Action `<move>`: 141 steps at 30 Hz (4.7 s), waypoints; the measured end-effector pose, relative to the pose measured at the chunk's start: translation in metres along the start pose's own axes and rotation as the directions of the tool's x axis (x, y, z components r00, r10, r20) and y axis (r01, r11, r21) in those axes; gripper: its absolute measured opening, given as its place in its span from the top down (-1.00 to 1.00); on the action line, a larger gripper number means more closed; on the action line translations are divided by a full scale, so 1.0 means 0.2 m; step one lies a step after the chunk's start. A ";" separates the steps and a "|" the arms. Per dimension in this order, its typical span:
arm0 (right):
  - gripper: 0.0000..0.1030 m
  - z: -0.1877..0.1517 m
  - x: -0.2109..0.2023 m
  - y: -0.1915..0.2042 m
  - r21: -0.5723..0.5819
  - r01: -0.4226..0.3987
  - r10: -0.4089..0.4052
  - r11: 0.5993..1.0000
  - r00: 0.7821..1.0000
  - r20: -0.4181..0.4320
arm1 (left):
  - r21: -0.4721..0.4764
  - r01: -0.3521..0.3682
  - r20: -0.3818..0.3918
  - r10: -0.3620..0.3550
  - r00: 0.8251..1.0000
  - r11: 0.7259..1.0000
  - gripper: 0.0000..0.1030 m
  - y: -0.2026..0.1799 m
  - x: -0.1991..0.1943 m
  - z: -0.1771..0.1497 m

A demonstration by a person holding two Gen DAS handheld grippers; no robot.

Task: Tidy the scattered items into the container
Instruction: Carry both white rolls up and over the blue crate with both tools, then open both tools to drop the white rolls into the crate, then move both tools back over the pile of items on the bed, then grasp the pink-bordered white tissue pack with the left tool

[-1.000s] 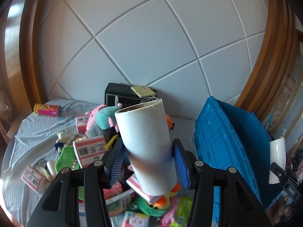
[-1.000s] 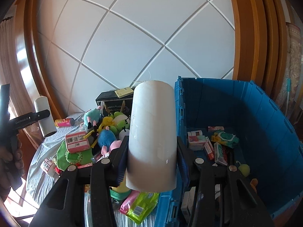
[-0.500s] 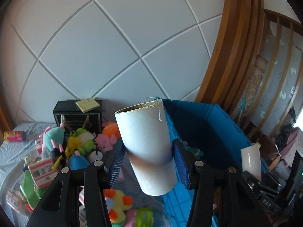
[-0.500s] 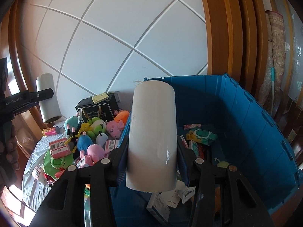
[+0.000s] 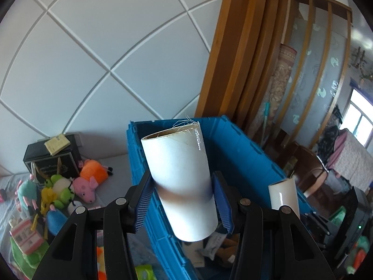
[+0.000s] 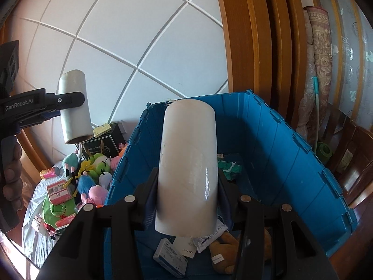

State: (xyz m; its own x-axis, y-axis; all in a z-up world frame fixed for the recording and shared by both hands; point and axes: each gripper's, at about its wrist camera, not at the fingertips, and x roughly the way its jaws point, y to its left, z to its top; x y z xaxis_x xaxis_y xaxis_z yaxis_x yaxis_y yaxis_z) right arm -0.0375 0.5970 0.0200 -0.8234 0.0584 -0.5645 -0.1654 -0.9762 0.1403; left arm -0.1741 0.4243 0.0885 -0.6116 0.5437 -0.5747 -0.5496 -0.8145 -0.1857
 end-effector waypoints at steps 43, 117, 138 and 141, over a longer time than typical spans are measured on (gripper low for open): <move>-0.30 0.22 0.16 -0.30 0.063 0.165 -0.166 0.984 0.986 0.018 | 0.101 0.111 -0.047 -0.107 0.993 0.989 -0.85 -0.40 0.43 0.19; -0.31 -0.12 0.02 1.62 -0.246 -0.170 0.167 0.954 0.985 -0.032 | -0.328 -0.360 -0.148 0.329 0.933 0.873 -0.85 1.85 -0.80 -1.13; -0.32 -0.32 0.17 2.12 -0.293 -0.190 0.155 0.937 0.978 -0.140 | -0.640 -0.573 -0.395 0.420 0.817 0.512 -0.85 2.90 -1.05 -1.99; -0.32 -0.35 0.19 2.13 -0.291 -0.173 0.132 0.941 0.979 -0.158 | -0.682 -0.575 -0.418 0.404 0.814 0.453 -0.85 3.00 -1.02 -2.09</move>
State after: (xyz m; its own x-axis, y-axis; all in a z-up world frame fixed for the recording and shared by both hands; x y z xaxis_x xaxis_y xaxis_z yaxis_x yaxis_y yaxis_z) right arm -0.1004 0.1688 0.0013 -0.7421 -0.1043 -0.6621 0.1450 -0.9894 -0.0067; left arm -0.1410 -0.2590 -0.2394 -0.4820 0.0287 -0.8757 0.4908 -0.8191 -0.2970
